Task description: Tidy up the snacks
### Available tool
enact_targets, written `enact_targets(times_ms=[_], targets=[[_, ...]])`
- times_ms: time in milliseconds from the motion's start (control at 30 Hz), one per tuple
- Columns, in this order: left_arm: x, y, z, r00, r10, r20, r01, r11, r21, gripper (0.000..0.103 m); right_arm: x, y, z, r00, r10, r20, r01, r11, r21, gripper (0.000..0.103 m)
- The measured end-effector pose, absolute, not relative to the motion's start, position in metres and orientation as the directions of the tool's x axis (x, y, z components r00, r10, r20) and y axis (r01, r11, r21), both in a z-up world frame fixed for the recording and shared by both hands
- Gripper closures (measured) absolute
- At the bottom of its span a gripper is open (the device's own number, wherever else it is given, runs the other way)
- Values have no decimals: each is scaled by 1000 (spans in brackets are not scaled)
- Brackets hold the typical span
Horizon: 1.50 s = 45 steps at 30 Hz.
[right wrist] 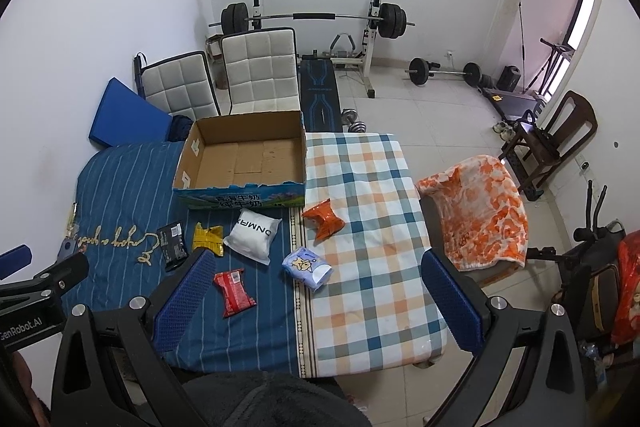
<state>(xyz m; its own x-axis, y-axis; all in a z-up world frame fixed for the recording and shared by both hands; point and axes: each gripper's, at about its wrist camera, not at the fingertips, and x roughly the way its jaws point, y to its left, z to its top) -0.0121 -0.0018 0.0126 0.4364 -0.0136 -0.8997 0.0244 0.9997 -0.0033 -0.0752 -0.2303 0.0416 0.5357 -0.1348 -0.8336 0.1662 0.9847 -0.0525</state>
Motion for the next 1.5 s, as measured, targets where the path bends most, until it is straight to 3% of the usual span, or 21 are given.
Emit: enact_targets(times_ms=[1500], targets=[[-20, -5, 22, 477, -19, -879, 17, 1000, -13, 0, -82, -220, 52, 562, -129, -817, 136, 989, -62, 0]])
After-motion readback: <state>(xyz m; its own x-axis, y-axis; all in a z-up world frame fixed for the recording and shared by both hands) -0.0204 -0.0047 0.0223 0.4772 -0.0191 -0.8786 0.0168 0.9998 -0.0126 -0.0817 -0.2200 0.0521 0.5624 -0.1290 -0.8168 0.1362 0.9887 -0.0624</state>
